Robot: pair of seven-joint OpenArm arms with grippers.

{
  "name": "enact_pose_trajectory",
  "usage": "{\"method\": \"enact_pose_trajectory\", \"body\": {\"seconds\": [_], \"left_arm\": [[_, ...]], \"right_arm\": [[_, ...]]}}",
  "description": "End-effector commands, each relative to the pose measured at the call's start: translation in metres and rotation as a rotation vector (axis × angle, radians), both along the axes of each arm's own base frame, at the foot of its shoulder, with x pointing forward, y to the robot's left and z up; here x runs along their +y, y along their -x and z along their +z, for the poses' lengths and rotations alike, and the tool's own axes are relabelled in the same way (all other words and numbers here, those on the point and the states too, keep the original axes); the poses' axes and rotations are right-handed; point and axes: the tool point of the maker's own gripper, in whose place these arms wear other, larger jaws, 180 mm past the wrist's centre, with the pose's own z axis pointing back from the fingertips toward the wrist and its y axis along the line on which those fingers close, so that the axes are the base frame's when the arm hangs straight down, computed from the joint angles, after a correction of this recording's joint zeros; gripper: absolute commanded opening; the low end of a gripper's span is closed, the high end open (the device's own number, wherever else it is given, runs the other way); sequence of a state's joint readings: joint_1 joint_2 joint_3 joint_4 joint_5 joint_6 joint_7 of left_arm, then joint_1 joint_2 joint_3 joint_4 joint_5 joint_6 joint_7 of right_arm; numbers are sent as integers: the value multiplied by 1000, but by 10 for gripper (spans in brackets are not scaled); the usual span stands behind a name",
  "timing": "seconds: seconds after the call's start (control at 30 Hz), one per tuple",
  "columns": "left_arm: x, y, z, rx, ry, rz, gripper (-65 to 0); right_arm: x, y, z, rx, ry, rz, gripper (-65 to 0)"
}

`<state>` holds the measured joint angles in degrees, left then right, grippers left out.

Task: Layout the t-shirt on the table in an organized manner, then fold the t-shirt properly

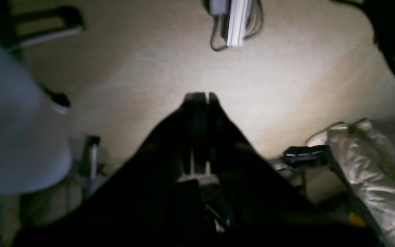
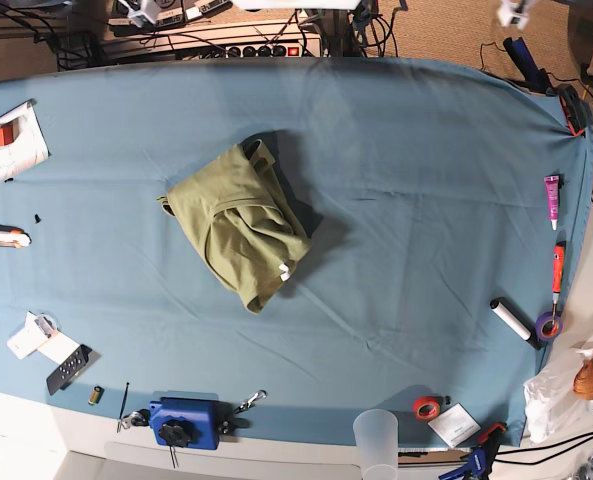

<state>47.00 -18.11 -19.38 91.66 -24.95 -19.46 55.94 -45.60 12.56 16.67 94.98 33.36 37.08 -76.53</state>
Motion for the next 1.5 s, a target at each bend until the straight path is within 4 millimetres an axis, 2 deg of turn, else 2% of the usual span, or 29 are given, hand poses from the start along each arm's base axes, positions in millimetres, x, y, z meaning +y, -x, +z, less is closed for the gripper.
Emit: {"method": "enact_pose_trajectory", "body": {"seconds": [0.0, 0.17, 0.37, 0.57, 0.67, 0.83, 0.9, 1.1, 1.47], "left_arm": [[4, 15, -5, 47, -10, -25, -650], [-5, 36, -46, 122, -1, -59, -650], [-18, 28, -83, 107, 27, 9, -650], [-34, 0, -112, -53, 42, 137, -650], [-30, -1, -124, -115, -12, 160, -650], [-28, 7, -140, -132, -90, 180, -650], [-29, 6, -142, -129, -90, 187, -650], [-30, -2, -143, -148, -87, 223, -650], [-34, -3, -142, -163, -75, 226, -650]], "right_arm": [[-2, 4, -3, 13, 2, 10, -650], [7, 16, -40, 95, -10, 39, -650], [18, 25, -86, 143, -18, 89, -650], [28, 15, -120, 108, -30, 157, -650], [24, 7, -134, 66, 9, 200, -650], [4, -24, -159, -111, 173, 206, -650], [-1, -34, -164, -184, 222, 207, -650], [-8, -35, -170, -242, 333, 219, -650], [5, -36, -173, -258, 331, 203, -650]]}}
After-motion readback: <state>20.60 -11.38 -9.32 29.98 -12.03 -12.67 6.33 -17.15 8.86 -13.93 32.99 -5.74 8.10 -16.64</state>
